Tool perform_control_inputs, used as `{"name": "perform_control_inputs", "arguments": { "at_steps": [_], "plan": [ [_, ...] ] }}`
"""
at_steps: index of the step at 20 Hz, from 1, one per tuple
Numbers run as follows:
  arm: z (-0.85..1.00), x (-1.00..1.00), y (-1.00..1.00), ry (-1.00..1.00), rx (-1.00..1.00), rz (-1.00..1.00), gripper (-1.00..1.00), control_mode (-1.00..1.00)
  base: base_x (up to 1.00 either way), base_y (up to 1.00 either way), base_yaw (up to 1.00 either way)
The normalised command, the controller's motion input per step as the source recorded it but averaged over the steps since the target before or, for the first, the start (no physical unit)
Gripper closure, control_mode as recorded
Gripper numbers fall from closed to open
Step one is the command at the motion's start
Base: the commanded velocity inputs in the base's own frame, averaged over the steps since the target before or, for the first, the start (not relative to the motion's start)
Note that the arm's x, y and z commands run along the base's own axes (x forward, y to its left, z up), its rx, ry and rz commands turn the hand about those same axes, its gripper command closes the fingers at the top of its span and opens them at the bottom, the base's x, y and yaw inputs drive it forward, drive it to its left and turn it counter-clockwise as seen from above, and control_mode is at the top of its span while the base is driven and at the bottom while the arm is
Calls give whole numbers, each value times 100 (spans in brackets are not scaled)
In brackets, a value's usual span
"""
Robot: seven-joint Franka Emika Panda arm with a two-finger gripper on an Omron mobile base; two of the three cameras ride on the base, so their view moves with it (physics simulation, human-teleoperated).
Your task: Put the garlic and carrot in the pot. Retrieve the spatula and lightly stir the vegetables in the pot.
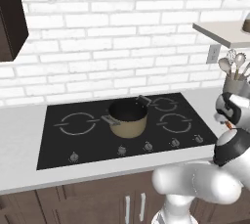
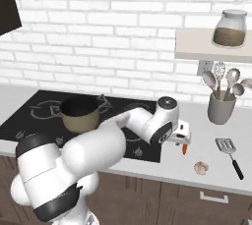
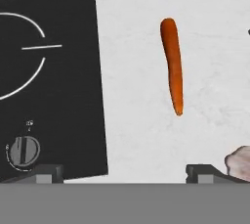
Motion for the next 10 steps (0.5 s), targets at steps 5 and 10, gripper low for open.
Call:
{"name": "perform_control_inputs", "arguments": {
  "at_steps": [5,10],
  "plan": [
    [-14,44,-37,3,0,0,-100,-100,0,0,0],
    [-17,46,-19,3,0,0,-100,-100,0,0,0]
  ]
}}
